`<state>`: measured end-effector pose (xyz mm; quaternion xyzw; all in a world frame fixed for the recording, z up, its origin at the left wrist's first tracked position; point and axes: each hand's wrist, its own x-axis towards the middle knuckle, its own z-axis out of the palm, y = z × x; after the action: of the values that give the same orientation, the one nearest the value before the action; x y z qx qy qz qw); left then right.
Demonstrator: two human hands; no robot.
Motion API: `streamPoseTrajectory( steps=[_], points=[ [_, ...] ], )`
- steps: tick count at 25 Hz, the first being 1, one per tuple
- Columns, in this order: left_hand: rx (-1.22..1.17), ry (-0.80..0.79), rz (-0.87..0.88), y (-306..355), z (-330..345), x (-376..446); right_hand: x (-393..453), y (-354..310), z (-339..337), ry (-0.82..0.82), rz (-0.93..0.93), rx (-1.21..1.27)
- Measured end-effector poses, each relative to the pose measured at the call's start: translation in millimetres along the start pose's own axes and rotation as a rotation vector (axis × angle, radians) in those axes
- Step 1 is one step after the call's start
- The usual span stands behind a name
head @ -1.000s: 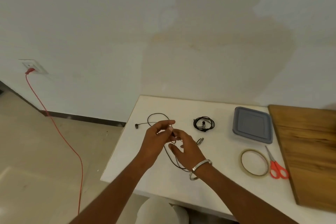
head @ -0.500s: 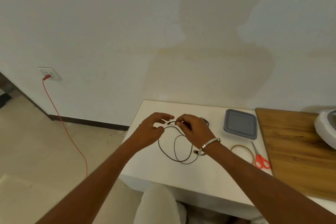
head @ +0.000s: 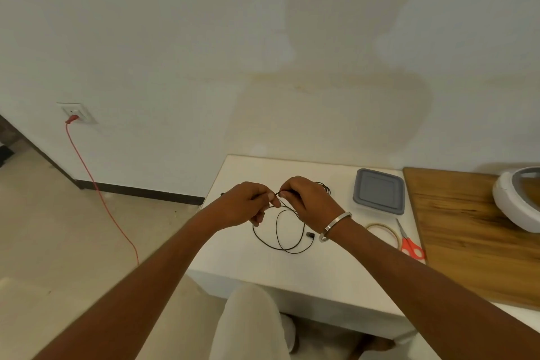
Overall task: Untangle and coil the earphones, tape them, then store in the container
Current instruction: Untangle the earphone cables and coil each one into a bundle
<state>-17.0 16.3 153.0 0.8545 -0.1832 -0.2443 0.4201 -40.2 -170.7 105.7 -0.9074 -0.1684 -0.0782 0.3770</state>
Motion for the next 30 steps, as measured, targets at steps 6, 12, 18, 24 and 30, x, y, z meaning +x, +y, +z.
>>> streamPoseTrajectory(
  steps=[6, 12, 18, 24, 30],
  points=[
    [-0.311, 0.265, 0.028, -11.8, -28.4, -13.7, -6.8, 20.1, -20.2, 0.001, 0.110, -0.034],
    [-0.011, 0.170, -0.166, -51.6, -30.0, -10.0, -11.5, 29.8, -31.4, 0.080, 0.126, -0.020],
    [0.073, 0.159, -0.028, -16.5, 5.4, 6.4, 1.7, 15.9, -14.1, -0.021, -0.002, -0.093],
    [-0.009, 0.140, 0.150, 16.6, 11.0, 19.1, 8.2, 3.5, -17.0, 0.017, -0.020, -0.049],
    [0.240, 0.220, 0.108, 14.8, 6.4, 21.8, 8.6, 4.5, -15.0, 0.023, 0.037, -0.053]
  ],
)
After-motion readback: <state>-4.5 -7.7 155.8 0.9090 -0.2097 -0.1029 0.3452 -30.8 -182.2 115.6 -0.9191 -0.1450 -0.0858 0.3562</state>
